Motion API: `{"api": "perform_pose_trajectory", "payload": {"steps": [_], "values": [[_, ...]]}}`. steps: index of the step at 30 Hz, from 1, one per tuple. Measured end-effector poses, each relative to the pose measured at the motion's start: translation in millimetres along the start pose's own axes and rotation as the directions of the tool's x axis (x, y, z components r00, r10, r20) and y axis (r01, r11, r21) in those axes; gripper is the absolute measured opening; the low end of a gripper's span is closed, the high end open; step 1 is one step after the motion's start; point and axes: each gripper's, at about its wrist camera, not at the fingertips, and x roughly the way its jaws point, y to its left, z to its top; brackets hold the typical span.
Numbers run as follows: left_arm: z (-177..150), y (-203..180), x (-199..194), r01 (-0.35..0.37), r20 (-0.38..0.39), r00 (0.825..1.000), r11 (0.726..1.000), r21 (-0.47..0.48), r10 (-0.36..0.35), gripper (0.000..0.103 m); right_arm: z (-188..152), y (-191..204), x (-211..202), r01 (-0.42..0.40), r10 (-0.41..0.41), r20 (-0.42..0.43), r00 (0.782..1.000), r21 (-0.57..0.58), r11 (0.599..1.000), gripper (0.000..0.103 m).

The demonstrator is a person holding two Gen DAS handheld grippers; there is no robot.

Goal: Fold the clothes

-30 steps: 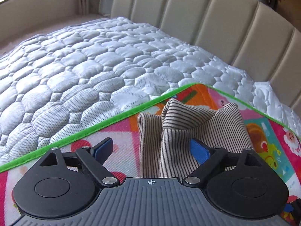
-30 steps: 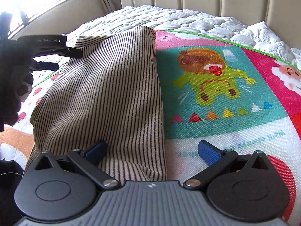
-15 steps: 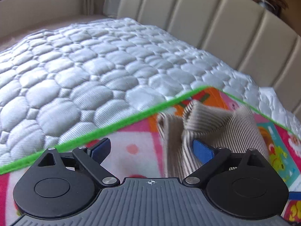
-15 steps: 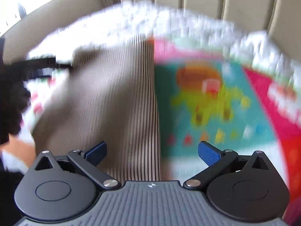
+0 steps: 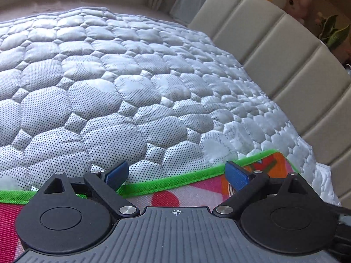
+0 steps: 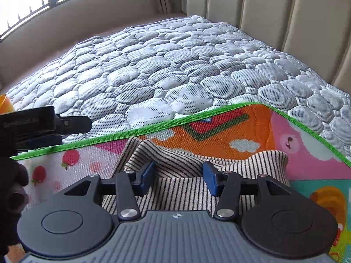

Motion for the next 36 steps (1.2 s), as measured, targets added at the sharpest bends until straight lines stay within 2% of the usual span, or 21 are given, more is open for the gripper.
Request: {"api": "perform_pose_trajectory", "payload": {"steps": [2, 4, 5, 6, 9, 12, 15, 19, 21, 25, 29, 32, 34, 36], "values": [[-1.1, 0.9, 3.1, 0.004, -0.008, 1.0, 1.0, 0.001, -0.004, 0.098, -1.7, 2.3, 8.1, 0.002, -0.002, -0.004, 1.0, -0.013, 1.0, 0.051], [-2.6, -1.3, 3.8, 0.01, -0.01, 1.0, 1.0, 0.019, -0.01, 0.098, -3.0, -7.7, -8.3, -0.036, 0.036, 0.011, 0.999, 0.018, 0.999, 0.055], [-3.8, -2.9, 3.7, 0.015, -0.01, 1.0, 0.999, 0.03, -0.014, 0.098, -6.0, -13.4, -22.1, -0.046, 0.046, 0.022, 0.999, 0.02, 0.999, 0.066], [-5.2, -4.7, 3.4, 0.019, -0.01, 1.0, 0.999, 0.041, -0.019, 0.098, -12.4, -18.4, -37.4, -0.036, 0.036, 0.034, 0.999, 0.009, 0.999, 0.083], [-9.7, -11.0, 1.0, 0.025, -0.002, 1.0, 0.997, 0.077, -0.025, 0.098, -40.7, -31.0, -85.9, 0.009, -0.007, 0.059, 0.998, -0.036, 0.999, 0.099], [-15.7, -21.4, -5.6, 0.048, 0.004, 0.999, 0.992, 0.118, -0.049, 0.098, -83.2, -47.8, -125.0, 0.053, -0.053, 0.018, 0.998, -0.011, 0.999, 0.099], [-25.7, -37.5, -18.0, 0.078, 0.002, 0.997, 0.98, 0.185, -0.08, 0.098, -127.8, -62.4, -152.9, 0.107, -0.104, -0.038, 0.994, 0.082, 0.991, 0.099], [-46.5, -63.8, -45.7, 0.092, -0.026, 0.996, 0.951, 0.296, -0.088, 0.099, -183.0, -66.1, -142.7, 0.179, -0.151, -0.21, 0.966, 0.12, 0.977, 0.101], [-64.7, -72.1, -66.1, 0.1, -0.063, 0.994, 0.938, 0.331, -0.084, 0.1, -191.8, -72.2, -143.0, 0.173, -0.138, -0.182, 0.973, 0.187, 0.967, 0.103], [-103.6, -86.9, -105.3, 0.111, -0.135, 0.989, 0.906, 0.408, -0.06, 0.102, -192.5, -68.2, -142.0, 0.177, -0.16, -0.121, 0.98, 0.148, 0.973, 0.103], [-143.9, -94.1, -116.4, 0.065, -0.196, 0.98, 0.854, 0.515, 0.044, 0.102, -200.8, -63.7, -145.6, 0.191, -0.185, -0.051, 0.981, 0.164, 0.968, 0.103], [-160.1, -101.8, -117.1, 0.065, -0.211, 0.975, 0.823, 0.565, 0.069, 0.102, -202.7, -66.6, -148.1, 0.177, -0.174, -0.034, 0.984, 0.192, 0.965, 0.103], [-166.9, -103.5, -112.0, 0.066, -0.23, 0.969, 0.817, 0.573, 0.084, 0.103, -203.7, -69.2, -149.0, 0.166, -0.164, -0.024, 0.986, 0.213, 0.963, 0.103], [-169.0, -101.6, -104.7, 0.055, -0.252, 0.962, 0.825, 0.563, 0.108, 0.103, -204.8, -71.7, -149.9, 0.154, -0.155, -0.014, 0.988, 0.233, 0.96, 0.103]]}}
